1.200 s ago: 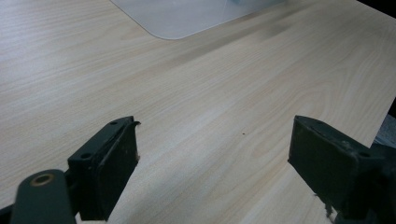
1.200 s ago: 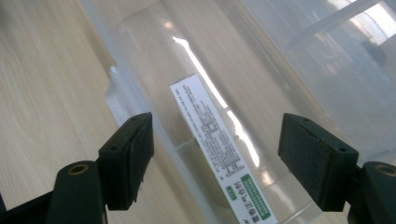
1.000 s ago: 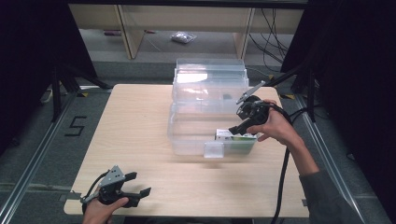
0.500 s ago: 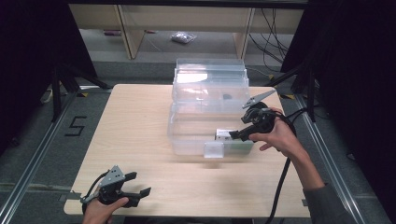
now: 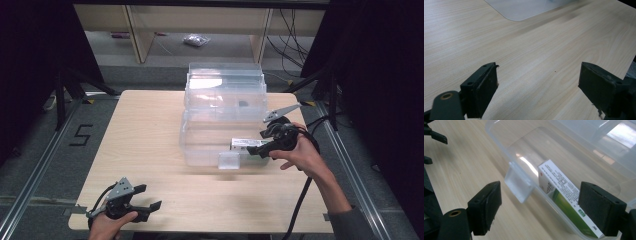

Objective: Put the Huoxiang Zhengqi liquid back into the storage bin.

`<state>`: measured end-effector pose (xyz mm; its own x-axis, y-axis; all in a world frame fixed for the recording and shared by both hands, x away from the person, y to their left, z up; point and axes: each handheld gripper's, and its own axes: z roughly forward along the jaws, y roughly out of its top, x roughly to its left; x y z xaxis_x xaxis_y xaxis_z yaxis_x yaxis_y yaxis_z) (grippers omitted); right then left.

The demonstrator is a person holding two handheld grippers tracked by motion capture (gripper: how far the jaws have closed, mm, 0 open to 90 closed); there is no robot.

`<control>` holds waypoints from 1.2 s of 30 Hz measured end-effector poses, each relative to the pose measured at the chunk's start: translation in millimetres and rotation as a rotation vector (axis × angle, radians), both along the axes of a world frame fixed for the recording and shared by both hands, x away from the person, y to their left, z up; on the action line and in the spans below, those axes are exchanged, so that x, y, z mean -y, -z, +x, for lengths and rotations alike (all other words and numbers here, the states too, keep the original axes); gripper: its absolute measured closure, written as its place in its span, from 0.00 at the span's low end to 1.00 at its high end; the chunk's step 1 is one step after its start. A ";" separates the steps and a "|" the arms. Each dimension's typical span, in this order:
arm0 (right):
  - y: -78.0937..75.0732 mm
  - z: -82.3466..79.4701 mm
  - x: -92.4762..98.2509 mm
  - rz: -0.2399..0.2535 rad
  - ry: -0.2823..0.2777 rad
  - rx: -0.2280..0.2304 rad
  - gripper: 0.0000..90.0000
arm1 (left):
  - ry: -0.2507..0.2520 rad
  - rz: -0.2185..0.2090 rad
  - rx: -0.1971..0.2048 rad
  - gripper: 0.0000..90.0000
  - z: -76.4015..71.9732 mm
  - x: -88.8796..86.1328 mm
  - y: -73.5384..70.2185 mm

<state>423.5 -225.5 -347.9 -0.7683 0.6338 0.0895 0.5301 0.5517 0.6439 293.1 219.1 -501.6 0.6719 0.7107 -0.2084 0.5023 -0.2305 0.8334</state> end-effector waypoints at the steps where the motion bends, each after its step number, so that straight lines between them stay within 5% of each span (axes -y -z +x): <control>1: -0.5 -1.1 0.7 -0.003 -0.002 -0.016 0.22 | 0.000 -0.001 0.002 0.17 0.0 0.0 -0.2; 24: 16.5 -17.7 -4.1 0.083 0.026 0.032 0.24 | -0.002 0.001 0.002 0.17 -0.4 -0.5 -0.6; 36: 23.1 -29.2 -3.0 0.092 0.028 0.004 0.21 | -0.012 0.010 0.002 0.17 -0.8 -0.9 -1.0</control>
<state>394.4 -222.4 -370.9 -0.7509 0.6444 0.1447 0.5416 0.4754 0.6934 292.2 220.0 -500.6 0.6639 0.7206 -0.1999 0.5036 -0.2332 0.8319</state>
